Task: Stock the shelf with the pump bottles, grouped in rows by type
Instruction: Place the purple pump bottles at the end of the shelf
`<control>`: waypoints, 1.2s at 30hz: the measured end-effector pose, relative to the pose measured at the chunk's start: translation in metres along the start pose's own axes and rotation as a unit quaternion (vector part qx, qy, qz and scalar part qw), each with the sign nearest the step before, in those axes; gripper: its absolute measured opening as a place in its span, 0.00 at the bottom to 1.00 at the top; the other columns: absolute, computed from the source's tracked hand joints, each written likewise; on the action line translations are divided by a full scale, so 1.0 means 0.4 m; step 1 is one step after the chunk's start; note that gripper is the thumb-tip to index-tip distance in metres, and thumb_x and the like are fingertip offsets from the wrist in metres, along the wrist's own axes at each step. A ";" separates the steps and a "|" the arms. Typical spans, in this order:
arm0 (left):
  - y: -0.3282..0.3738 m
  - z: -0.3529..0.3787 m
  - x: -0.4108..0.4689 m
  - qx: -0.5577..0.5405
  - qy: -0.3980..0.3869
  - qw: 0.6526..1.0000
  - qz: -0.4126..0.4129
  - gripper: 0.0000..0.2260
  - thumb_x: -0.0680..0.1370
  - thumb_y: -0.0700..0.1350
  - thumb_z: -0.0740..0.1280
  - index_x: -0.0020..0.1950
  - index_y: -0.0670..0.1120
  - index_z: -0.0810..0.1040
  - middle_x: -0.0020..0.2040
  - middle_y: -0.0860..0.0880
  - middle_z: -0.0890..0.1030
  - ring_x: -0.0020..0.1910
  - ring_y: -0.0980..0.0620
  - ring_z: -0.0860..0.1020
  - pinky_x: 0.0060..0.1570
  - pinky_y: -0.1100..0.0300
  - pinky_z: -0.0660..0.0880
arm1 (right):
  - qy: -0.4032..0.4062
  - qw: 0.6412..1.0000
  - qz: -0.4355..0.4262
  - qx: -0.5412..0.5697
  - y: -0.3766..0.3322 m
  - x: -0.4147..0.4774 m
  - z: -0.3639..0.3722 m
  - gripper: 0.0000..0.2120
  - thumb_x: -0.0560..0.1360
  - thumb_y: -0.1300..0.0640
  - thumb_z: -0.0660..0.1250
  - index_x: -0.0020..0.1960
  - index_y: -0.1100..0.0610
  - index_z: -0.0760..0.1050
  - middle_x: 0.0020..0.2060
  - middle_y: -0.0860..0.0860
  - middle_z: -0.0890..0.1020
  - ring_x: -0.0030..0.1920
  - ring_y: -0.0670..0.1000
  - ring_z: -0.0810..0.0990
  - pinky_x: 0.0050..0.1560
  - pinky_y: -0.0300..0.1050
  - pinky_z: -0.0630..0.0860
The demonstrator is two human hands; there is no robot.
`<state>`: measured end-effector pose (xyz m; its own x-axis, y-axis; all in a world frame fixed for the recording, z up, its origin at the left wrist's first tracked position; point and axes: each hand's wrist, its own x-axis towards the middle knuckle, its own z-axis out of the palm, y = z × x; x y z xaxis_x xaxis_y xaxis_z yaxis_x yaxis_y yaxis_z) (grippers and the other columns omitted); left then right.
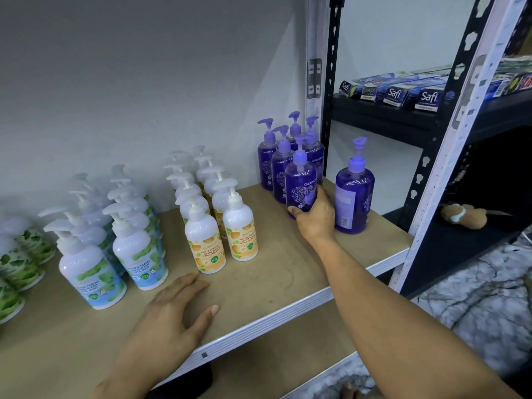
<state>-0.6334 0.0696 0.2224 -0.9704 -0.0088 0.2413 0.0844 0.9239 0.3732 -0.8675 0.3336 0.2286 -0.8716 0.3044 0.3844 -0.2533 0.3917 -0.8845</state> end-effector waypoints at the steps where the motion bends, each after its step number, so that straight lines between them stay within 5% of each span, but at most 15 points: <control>1: 0.000 0.000 0.000 0.000 0.000 1.000 -0.001 0.40 0.70 0.80 0.48 0.71 0.59 0.74 0.74 0.61 0.68 0.74 0.60 0.65 0.74 0.61 0.59 | -0.004 1.000 0.000 0.001 -0.001 0.000 -0.002 0.35 0.65 0.59 0.81 0.68 0.58 0.71 0.60 0.54 0.81 0.61 0.56 0.79 0.64 0.53 0.75; 25: 0.004 0.001 0.000 -0.009 -0.001 1.000 -0.009 0.36 0.70 0.77 0.53 0.70 0.59 0.75 0.74 0.60 0.69 0.74 0.59 0.65 0.75 0.56 0.61 | -0.015 1.000 0.004 -0.022 -0.011 -0.004 -0.007 0.37 0.69 0.62 0.78 0.73 0.57 0.66 0.65 0.54 0.78 0.65 0.56 0.77 0.64 0.49 0.75; 32: 0.002 0.001 0.004 -0.005 0.000 1.000 -0.007 0.32 0.72 0.74 0.56 0.69 0.59 0.76 0.73 0.59 0.70 0.73 0.59 0.67 0.74 0.58 0.62 | -0.041 0.998 0.021 -0.044 -0.008 -0.012 -0.027 0.52 0.63 0.50 0.82 0.77 0.59 0.57 0.72 0.56 0.71 0.73 0.57 0.68 0.72 0.56 0.68; 36: 0.005 0.001 0.008 0.001 -0.004 1.000 -0.011 0.34 0.72 0.74 0.55 0.69 0.58 0.75 0.74 0.59 0.70 0.73 0.58 0.67 0.74 0.58 0.62 | -0.123 0.986 -0.038 -0.103 -0.032 -0.075 -0.109 0.39 0.68 0.52 0.80 0.74 0.56 0.67 0.65 0.54 0.75 0.66 0.54 0.74 0.67 0.45 0.70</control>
<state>-0.6363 0.0714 0.2236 -0.9736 -0.0256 0.2269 0.0632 0.9247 0.3755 -0.8200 0.3572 0.2401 -0.9352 0.0575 0.3494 -0.2532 0.5812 -0.7734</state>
